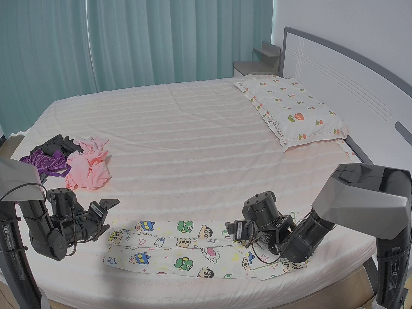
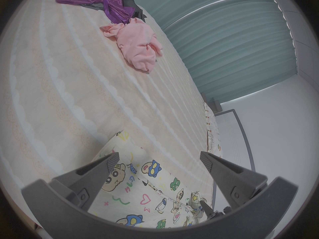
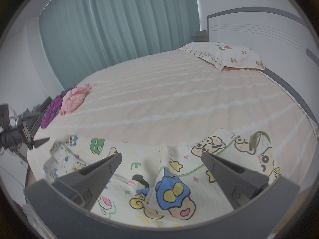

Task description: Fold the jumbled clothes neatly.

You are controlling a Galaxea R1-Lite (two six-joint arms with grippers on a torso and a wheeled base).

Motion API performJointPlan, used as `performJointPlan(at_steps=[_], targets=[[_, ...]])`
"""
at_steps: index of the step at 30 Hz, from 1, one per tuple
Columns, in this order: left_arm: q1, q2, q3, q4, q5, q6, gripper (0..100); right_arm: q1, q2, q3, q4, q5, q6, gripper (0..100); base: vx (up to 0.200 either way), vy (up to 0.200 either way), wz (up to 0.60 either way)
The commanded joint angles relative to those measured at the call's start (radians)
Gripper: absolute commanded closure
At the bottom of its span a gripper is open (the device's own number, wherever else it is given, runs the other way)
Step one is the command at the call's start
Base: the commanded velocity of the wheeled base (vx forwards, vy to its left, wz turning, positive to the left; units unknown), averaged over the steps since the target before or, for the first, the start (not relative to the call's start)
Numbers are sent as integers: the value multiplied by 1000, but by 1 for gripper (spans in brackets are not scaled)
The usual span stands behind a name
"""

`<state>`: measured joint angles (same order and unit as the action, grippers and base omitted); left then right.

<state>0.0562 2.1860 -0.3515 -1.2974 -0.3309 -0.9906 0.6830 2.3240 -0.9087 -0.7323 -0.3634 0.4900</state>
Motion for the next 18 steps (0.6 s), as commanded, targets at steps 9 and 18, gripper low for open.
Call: performJointPlan(at_steps=[9,18], targets=[[1,1,2,0,3,1,0,-103,-32,126,2,55,228,0,0,0,0],[-12,-87,71,0,-7,-3,0,-149,-170,177,-1,81,358,0,0,0,0]])
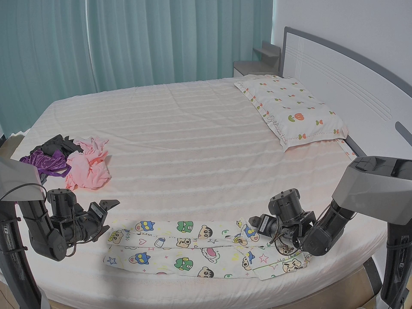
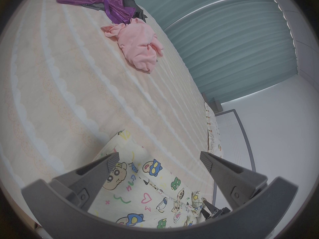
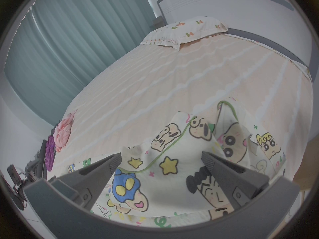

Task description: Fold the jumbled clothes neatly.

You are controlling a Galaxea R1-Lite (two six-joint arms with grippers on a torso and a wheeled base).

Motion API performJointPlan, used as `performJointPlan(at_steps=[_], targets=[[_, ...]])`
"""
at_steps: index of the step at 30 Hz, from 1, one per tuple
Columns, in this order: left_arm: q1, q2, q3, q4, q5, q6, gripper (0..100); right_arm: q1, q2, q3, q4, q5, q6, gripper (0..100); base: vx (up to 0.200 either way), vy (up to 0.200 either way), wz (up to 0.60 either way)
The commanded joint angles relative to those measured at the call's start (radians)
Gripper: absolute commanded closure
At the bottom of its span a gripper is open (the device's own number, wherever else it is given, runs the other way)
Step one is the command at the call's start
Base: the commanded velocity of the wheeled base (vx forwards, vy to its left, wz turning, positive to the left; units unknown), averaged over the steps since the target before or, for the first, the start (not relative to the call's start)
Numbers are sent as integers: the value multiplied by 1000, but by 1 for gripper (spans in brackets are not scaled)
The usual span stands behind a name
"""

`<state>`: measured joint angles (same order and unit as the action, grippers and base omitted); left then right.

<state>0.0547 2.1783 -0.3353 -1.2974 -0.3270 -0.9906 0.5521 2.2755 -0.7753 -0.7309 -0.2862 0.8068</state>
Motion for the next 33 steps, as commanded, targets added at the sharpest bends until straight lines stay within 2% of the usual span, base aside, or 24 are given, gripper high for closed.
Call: performJointPlan(at_steps=[1,3,5,9,12,16,18,20,27,33], targets=[[-13,-97,67,0,-14,-3,0,-18,-148,56,-2,5,48,0,0,0,0],[-22,-137,99,-2,-26,1,0,-20,-215,91,-2,15,63,0,0,0,0],[-36,-192,147,-2,-55,46,0,-18,-324,188,-4,38,68,0,0,0,0],[-56,-195,167,-2,-64,69,0,-14,-419,291,-33,82,71,0,0,0,0],[-62,-189,167,-2,-64,69,0,-6,-430,340,-78,101,74,0,-200,0,0],[-73,-183,173,-2,-64,69,0,14,-398,444,-225,111,75,0,-200,0,0],[-73,-181,174,-2,-64,70,0,14,-395,452,-237,111,75,0,-200,0,0],[-81,-172,171,-2,-64,72,0,11,-376,499,-329,125,74,0,0,0,0],[-81,-164,157,-2,-66,70,0,12,-367,521,-367,128,74,0,0,0,0],[-78,-144,141,-10,-75,69,0,12,-364,521,-369,128,74,0,0,200,0]])
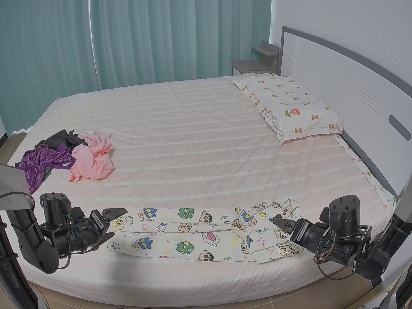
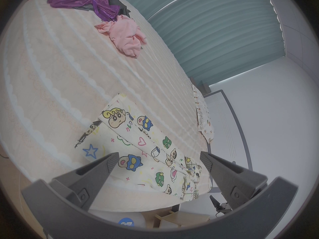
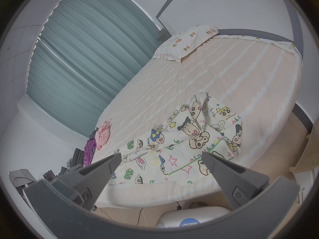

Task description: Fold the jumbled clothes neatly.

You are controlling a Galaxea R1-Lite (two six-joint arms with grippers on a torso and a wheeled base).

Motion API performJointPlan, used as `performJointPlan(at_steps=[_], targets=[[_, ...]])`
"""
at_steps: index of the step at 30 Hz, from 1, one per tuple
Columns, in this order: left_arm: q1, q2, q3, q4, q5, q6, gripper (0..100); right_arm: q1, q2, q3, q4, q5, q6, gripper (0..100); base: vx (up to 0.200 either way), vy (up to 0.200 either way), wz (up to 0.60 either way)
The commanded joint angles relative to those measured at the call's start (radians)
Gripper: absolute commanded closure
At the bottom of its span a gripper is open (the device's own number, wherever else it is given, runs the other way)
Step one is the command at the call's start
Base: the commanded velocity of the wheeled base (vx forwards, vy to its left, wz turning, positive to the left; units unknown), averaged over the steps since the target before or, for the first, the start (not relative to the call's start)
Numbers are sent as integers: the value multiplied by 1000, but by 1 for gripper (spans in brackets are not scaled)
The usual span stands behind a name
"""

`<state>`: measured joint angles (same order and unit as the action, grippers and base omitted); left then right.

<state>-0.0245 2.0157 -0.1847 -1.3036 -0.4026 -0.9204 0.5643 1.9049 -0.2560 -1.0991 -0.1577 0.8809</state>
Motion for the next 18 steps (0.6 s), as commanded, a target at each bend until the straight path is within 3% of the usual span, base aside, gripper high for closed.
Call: performJointPlan(at_steps=[1,9,18], targets=[[1,29,-13,-6,1,0,0,0,6,3,-1,0,0,0,0,200,0],[5,72,-45,-14,2,0,0,0,5,3,-1,0,0,0,0,200,0],[-2,153,-127,-14,10,23,0,-1,6,4,-1,0,0,0,0,0,0]])
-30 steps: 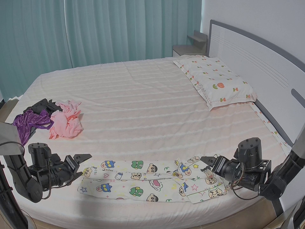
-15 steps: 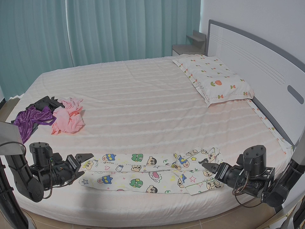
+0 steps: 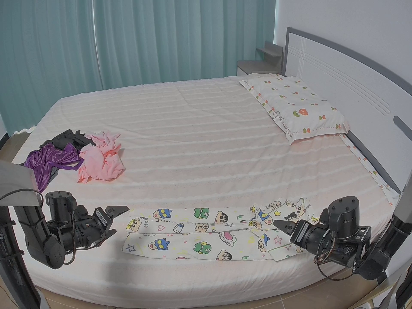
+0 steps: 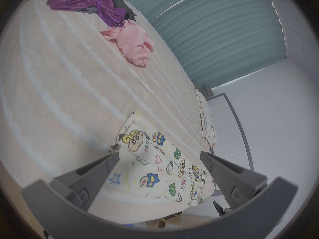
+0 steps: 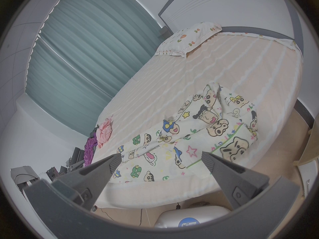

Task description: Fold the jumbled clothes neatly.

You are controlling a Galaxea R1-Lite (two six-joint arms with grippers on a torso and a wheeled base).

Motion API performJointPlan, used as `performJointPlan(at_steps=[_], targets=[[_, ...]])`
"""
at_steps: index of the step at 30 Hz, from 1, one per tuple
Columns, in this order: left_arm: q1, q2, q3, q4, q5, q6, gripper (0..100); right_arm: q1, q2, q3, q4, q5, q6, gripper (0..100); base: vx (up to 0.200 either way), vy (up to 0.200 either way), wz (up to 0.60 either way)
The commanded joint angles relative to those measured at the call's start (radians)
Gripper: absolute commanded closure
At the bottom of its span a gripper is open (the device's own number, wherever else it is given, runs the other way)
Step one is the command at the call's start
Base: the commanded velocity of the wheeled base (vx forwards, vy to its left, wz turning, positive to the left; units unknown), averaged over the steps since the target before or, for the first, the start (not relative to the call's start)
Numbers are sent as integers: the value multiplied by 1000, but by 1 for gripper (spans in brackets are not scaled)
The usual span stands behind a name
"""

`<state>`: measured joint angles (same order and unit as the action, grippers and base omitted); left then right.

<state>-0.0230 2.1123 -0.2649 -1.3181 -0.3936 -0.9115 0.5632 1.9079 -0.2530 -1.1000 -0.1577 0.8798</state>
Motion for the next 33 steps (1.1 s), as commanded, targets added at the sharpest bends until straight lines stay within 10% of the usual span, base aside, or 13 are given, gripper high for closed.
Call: performJointPlan(at_steps=[1,17,33], targets=[[-3,75,-66,3,1,33,0,0,5,1,0,1,1,0,0,0,0],[-61,121,-399,439,-82,447,0,1,46,1,-1,0,-2,0,0,0,0],[-55,126,-510,680,-74,614,0,4,77,46,-127,-2,-5,0,0,0,0]])
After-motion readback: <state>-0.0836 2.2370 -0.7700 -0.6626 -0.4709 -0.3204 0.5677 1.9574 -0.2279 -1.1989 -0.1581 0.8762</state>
